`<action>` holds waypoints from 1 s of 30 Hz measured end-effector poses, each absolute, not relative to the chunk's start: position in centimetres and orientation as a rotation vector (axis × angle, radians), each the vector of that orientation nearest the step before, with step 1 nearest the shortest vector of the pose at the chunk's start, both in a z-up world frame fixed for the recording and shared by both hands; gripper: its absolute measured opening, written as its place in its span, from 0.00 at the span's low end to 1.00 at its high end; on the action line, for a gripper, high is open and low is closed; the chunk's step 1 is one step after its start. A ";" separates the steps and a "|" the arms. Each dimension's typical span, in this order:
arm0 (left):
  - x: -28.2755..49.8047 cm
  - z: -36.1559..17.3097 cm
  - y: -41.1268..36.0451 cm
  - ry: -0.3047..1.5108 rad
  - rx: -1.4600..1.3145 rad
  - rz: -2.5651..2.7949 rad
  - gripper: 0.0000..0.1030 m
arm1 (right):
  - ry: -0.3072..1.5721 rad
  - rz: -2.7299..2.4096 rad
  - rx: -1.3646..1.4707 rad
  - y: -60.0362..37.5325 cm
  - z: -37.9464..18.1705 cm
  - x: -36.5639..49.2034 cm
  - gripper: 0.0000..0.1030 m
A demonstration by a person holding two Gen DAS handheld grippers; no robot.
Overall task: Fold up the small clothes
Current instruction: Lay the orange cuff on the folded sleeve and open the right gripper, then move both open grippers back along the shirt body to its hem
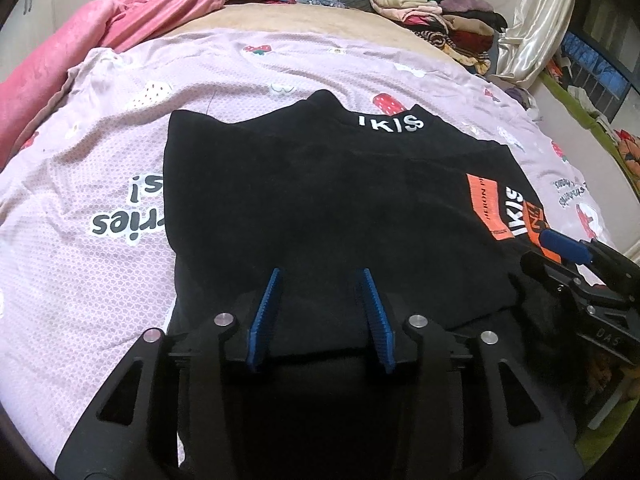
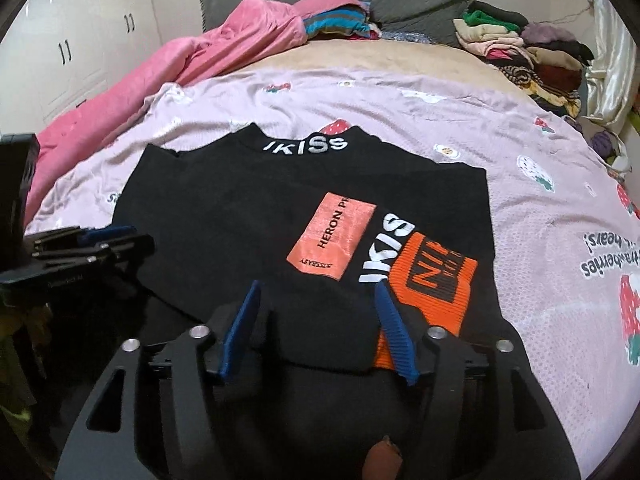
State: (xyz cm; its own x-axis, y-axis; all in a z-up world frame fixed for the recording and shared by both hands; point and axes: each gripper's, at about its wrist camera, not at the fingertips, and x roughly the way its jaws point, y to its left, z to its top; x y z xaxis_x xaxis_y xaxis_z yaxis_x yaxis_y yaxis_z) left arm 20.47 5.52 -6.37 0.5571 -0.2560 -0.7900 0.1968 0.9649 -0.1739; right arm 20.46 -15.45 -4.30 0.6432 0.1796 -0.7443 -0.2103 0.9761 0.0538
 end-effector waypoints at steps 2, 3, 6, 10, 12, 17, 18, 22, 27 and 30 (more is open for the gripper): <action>20.3 -6.2 5.4 0.939 -0.069 -0.272 0.38 | 0.839 0.218 -0.033 -15.6 -4.1 20.2 0.62; 20.3 -6.0 5.4 0.933 -0.069 -0.274 0.40 | 0.838 0.214 -0.034 -15.6 -4.0 20.1 0.62; 20.0 -5.5 5.4 0.915 -0.073 -0.274 0.49 | 0.833 0.206 -0.027 -15.8 -3.9 19.9 0.70; 19.8 -4.9 5.6 0.894 -0.081 -0.265 0.58 | 0.818 0.193 -0.013 -16.2 -3.4 19.7 0.78; 19.7 -4.6 5.7 0.884 -0.082 -0.257 0.68 | 0.812 0.185 -0.014 -16.2 -3.2 19.6 0.83; 19.6 -4.4 6.1 0.874 -0.075 -0.222 0.83 | 0.789 0.152 -0.003 -16.7 -2.6 19.3 0.91; 19.7 -4.4 6.2 0.873 -0.081 -0.220 0.89 | 0.784 0.151 0.002 -16.8 -2.5 19.2 0.91; 19.4 -3.9 6.3 0.859 -0.079 -0.195 0.91 | 0.769 0.143 0.008 -17.1 -2.0 19.0 0.93; 18.9 -3.2 6.4 0.850 -0.089 -0.187 0.91 | 0.756 0.145 0.009 -17.3 -1.4 18.7 0.93; 18.6 -2.8 6.4 0.843 -0.097 -0.185 0.91 | 0.748 0.148 0.012 -17.3 -1.0 18.5 0.93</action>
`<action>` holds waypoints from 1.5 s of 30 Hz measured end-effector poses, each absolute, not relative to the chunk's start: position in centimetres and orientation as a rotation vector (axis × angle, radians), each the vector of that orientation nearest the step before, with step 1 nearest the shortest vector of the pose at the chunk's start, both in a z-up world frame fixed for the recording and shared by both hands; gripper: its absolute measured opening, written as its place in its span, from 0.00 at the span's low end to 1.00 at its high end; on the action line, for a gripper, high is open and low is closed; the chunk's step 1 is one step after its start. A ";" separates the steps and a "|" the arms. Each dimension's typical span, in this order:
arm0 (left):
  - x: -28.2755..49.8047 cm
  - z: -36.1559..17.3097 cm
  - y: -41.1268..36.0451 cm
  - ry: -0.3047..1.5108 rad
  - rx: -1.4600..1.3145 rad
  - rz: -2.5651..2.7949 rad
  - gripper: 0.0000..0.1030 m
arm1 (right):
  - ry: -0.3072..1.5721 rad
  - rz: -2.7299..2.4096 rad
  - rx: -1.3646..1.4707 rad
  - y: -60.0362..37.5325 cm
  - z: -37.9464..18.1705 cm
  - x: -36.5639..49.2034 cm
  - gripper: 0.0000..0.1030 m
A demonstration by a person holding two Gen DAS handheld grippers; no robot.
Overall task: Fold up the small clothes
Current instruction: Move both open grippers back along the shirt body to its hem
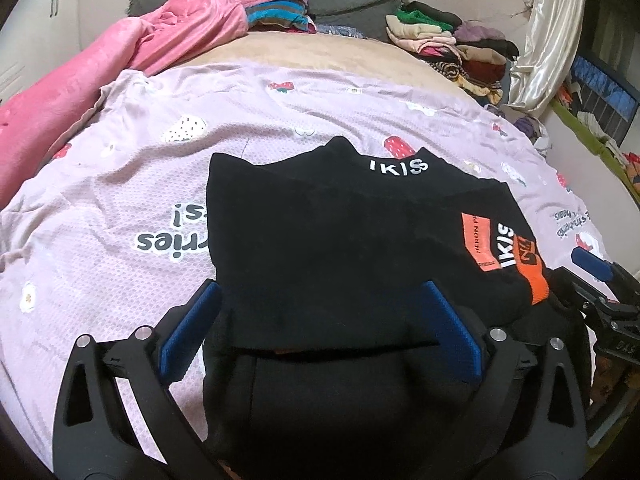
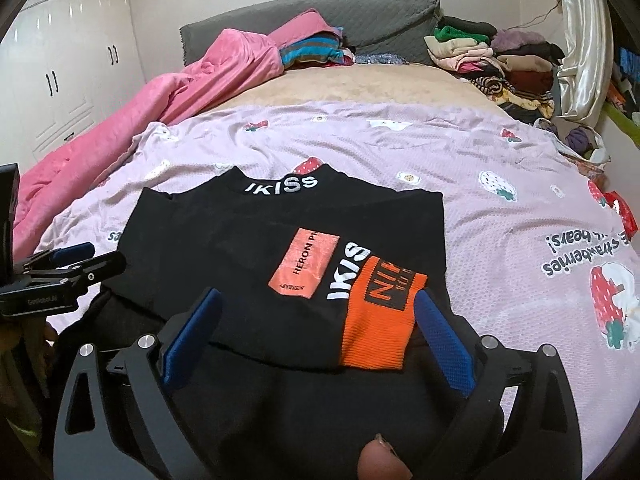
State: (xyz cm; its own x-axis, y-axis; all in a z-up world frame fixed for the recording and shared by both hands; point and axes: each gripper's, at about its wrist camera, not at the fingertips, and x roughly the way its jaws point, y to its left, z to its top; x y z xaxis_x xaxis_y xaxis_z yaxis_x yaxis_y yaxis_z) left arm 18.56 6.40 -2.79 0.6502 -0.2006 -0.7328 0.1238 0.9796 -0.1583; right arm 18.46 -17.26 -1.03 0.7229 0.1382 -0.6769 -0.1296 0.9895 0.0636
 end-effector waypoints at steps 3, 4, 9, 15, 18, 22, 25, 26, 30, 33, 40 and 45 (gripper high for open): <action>18.1 -2.3 6.4 0.833 -0.091 -0.181 0.91 | 0.737 0.149 0.013 -17.2 -0.5 18.1 0.93; 17.9 -2.1 6.4 0.831 -0.090 -0.179 0.91 | 0.732 0.151 0.015 -17.3 -0.3 18.0 0.93; 17.1 -1.2 6.7 0.813 -0.097 -0.170 0.91 | 0.712 0.154 0.017 -17.3 0.6 17.3 0.93; 16.0 -0.3 6.5 0.797 -0.090 -0.169 0.91 | 0.686 0.155 0.019 -17.3 1.7 16.3 0.93; 15.4 0.1 6.3 0.791 -0.084 -0.176 0.91 | 0.675 0.159 0.022 -17.3 2.2 15.8 0.93; 14.7 0.6 6.2 0.780 -0.085 -0.179 0.91 | 0.660 0.164 0.021 -17.5 2.8 15.0 0.93; 14.1 1.0 6.1 0.772 -0.081 -0.178 0.91 | 0.650 0.167 0.020 -17.5 3.2 14.4 0.93; 13.9 1.2 6.0 0.768 -0.078 -0.177 0.91 | 0.647 0.167 0.020 -17.5 3.4 14.2 0.93; 13.1 1.7 6.0 0.759 -0.070 -0.175 0.91 | 0.635 0.170 0.021 -17.6 3.8 13.6 0.93; 12.6 1.9 6.1 0.754 -0.075 -0.174 0.91 | 0.628 0.174 0.017 -17.5 4.0 13.1 0.93; 11.4 2.3 6.0 0.748 -0.068 -0.175 0.91 | 0.617 0.184 0.005 -17.4 4.4 11.8 0.93; 10.4 2.1 6.0 0.753 -0.050 -0.165 0.91 | 0.615 0.185 -0.001 -17.6 4.6 10.9 0.94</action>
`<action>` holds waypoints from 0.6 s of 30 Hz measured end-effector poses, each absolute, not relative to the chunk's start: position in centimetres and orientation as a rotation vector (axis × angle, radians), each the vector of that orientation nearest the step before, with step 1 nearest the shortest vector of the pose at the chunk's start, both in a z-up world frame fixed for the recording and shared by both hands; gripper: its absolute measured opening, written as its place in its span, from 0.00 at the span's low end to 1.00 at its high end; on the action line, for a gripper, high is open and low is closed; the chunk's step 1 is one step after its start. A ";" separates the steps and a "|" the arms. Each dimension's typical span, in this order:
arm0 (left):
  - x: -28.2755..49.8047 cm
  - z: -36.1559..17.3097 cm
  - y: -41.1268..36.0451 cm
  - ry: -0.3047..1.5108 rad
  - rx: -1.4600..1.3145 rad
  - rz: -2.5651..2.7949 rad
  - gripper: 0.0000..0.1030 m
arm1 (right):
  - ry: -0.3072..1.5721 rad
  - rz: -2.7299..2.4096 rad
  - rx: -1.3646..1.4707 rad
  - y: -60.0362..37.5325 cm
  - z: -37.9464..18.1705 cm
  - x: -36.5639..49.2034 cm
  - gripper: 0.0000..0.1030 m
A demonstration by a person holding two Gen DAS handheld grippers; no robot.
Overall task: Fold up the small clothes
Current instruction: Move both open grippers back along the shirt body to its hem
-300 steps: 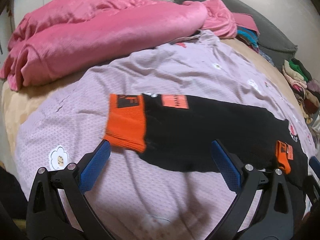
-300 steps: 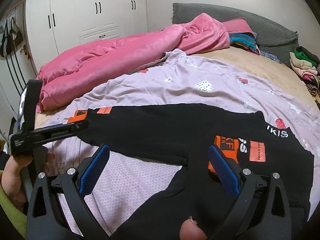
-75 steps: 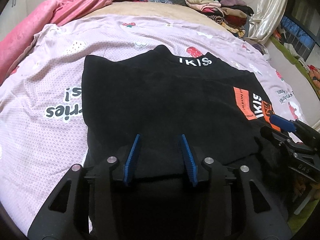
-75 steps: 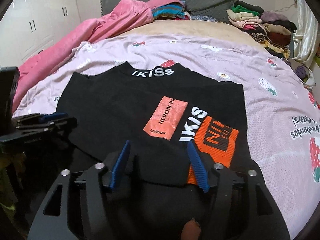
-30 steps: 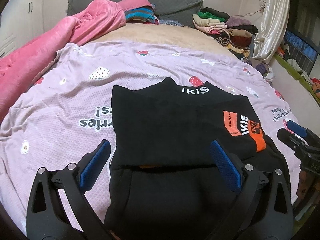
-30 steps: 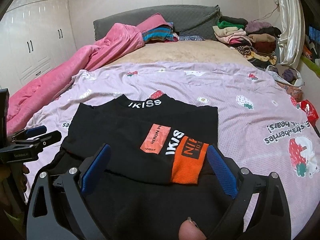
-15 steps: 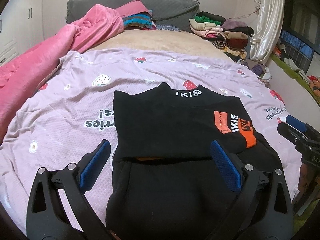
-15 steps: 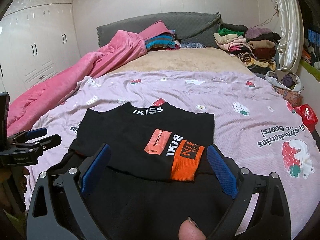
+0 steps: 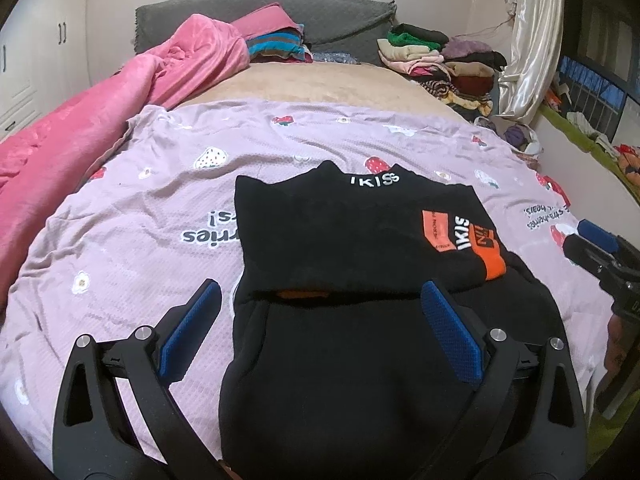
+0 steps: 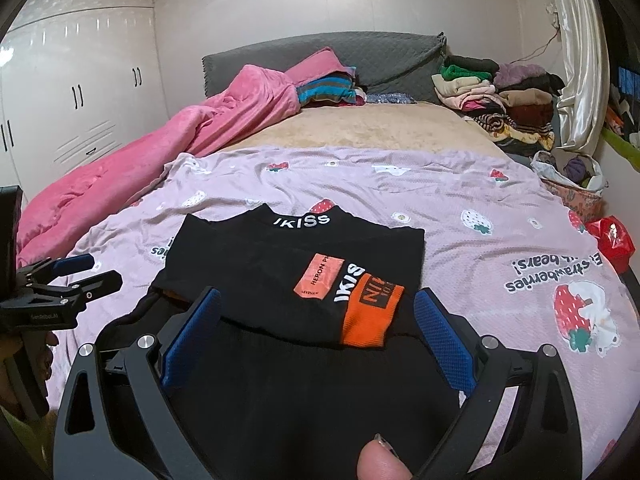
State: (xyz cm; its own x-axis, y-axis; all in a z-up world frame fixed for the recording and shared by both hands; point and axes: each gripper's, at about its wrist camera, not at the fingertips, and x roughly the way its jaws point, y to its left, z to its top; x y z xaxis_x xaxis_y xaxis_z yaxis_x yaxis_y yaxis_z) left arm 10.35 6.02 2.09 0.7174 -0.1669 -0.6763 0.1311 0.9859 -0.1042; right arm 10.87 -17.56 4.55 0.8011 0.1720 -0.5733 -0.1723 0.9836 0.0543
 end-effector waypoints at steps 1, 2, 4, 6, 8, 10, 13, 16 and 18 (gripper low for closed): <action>10.2 2.0 6.1 0.756 -0.052 -0.164 0.91 | 0.613 0.182 -0.003 -17.6 4.6 10.6 0.94; 10.0 1.9 6.2 0.758 -0.054 -0.162 0.91 | 0.612 0.182 -0.003 -17.7 4.6 10.5 0.94; 9.5 1.8 6.4 0.763 -0.055 -0.159 0.91 | 0.610 0.182 -0.007 -17.8 4.7 10.1 0.94; 9.1 1.7 6.6 0.766 -0.056 -0.150 0.91 | 0.610 0.182 -0.010 -17.9 4.7 9.8 0.94; 8.7 1.6 6.8 0.769 -0.058 -0.145 0.91 | 0.611 0.182 -0.013 -18.0 4.7 9.4 0.94; 8.3 1.6 7.1 0.771 -0.063 -0.140 0.91 | 0.612 0.184 -0.018 -18.1 4.6 8.9 0.94; 7.7 1.5 7.6 0.772 -0.068 -0.131 0.91 | 0.613 0.186 -0.019 -18.3 4.5 8.4 0.94; 7.1 1.4 8.1 0.776 -0.075 -0.119 0.91 | 0.614 0.186 -0.019 -18.6 4.5 7.9 0.94; 6.7 1.3 8.4 0.778 -0.078 -0.111 0.91 | 0.613 0.187 -0.020 -18.7 4.4 7.7 0.94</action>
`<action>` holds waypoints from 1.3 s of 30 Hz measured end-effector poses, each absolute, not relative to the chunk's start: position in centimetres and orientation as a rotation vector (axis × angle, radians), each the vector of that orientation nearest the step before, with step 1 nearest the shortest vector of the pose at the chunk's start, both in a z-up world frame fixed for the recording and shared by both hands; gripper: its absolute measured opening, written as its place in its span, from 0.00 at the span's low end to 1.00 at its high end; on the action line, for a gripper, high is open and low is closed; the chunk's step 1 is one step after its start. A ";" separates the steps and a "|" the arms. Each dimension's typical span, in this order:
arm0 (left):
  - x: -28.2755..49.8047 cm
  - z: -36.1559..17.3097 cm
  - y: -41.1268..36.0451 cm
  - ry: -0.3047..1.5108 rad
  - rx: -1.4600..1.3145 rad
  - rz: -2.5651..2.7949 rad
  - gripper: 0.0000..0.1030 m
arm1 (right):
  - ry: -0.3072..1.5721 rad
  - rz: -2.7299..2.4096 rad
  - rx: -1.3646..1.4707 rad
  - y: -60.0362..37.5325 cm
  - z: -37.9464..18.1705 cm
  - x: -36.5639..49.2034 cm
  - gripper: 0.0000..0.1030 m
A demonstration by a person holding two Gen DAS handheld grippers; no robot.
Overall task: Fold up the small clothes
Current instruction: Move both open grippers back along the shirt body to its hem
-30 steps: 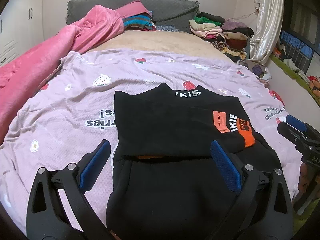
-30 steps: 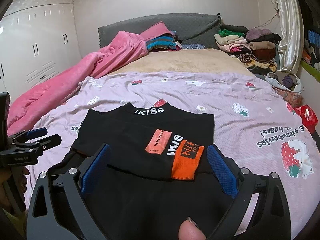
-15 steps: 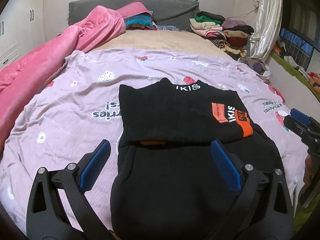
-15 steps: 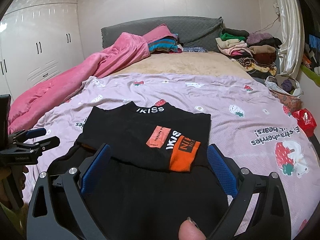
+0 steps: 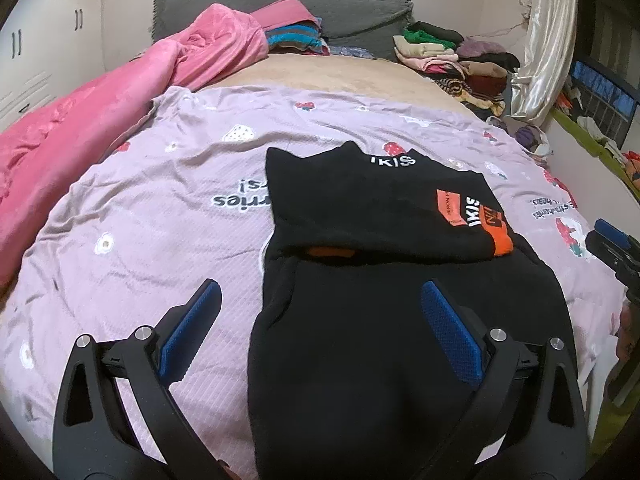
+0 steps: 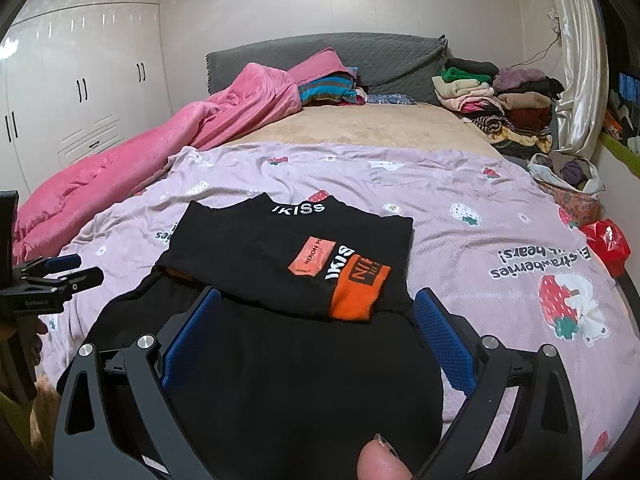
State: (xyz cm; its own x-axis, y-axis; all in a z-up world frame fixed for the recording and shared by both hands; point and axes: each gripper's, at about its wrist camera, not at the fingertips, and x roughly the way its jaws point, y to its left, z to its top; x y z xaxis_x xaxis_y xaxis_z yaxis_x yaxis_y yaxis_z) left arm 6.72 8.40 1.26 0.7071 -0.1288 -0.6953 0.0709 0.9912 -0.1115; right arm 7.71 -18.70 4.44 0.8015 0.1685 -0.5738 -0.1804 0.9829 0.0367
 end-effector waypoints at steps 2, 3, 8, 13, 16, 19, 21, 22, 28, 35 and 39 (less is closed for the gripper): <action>6.4 1.2 8.6 0.779 -0.078 -0.103 0.91 | 0.612 0.185 -0.021 -18.9 4.4 7.3 0.94; 6.1 1.1 8.7 0.781 -0.079 -0.098 0.91 | 0.611 0.186 -0.021 -19.0 4.4 7.0 0.94; 5.2 0.9 9.2 0.787 -0.083 -0.089 0.91 | 0.615 0.188 -0.025 -19.3 4.3 6.2 0.94; 4.1 0.2 9.7 0.806 -0.078 -0.071 0.91 | 0.623 0.190 -0.025 -19.8 3.9 5.3 0.94; 3.5 -0.3 10.0 0.822 -0.078 -0.067 0.91 | 0.630 0.191 -0.027 -20.0 3.7 4.8 0.94; 2.7 -0.7 10.4 0.834 -0.080 -0.067 0.91 | 0.635 0.191 -0.030 -20.3 3.4 4.3 0.94; 2.2 -1.0 10.7 0.844 -0.082 -0.071 0.91 | 0.635 0.189 -0.030 -20.4 3.4 4.1 0.94; 2.0 -1.3 10.9 0.853 -0.091 -0.078 0.91 | 0.635 0.189 -0.029 -20.6 3.4 3.8 0.94; 0.4 -1.9 12.0 0.864 -0.131 -0.091 0.91 | 0.635 0.182 -0.026 -21.2 3.2 3.1 0.94; -1.5 -2.4 12.1 0.872 -0.154 -0.134 0.78 | 0.641 0.188 -0.027 -21.5 2.9 2.4 0.94; -2.2 -3.1 12.2 0.889 -0.167 -0.159 0.62 | 0.645 0.183 -0.030 -21.7 2.6 2.0 0.94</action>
